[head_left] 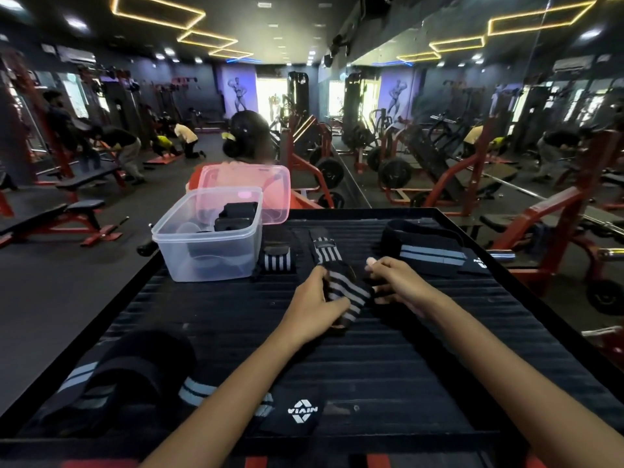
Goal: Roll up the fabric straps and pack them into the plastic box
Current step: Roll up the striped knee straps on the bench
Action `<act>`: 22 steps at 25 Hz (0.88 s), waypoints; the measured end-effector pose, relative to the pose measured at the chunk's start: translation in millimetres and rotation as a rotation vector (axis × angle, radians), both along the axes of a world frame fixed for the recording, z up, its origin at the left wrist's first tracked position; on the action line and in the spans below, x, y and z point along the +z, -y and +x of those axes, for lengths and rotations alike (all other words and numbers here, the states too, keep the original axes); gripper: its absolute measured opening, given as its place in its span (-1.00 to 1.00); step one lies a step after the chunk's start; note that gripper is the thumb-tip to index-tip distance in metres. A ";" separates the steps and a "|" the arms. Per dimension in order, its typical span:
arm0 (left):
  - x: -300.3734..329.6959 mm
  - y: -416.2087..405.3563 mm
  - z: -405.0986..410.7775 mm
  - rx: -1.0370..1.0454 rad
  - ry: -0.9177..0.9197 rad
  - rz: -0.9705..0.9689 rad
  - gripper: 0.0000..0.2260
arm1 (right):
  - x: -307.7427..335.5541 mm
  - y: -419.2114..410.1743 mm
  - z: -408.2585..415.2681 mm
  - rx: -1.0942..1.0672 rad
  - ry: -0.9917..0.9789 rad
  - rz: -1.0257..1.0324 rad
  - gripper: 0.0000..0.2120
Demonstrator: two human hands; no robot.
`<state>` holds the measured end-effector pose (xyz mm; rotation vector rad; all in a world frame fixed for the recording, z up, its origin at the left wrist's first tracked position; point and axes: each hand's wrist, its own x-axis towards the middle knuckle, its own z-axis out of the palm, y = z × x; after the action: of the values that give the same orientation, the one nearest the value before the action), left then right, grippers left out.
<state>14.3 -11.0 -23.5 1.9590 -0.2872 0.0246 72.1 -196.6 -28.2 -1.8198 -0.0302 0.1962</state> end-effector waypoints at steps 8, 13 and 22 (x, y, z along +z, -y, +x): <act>3.2 6.2 -36.9 0.009 0.211 0.148 -0.80 | 12.9 -50.0 63.9 -0.133 -0.117 -0.279 -0.54; -1.6 4.2 -42.0 0.066 0.065 -0.048 -0.73 | 58.5 -62.3 78.8 -0.234 0.161 -0.964 -0.69; -6.3 -7.8 -50.1 -0.315 -0.489 -0.182 -0.65 | 9.3 -87.8 73.8 0.102 0.072 -1.105 -0.69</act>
<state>-35.8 -3.2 -29.8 1.6583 -0.2546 -0.6041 145.9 -108.8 -19.0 -2.9302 -0.0760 0.2416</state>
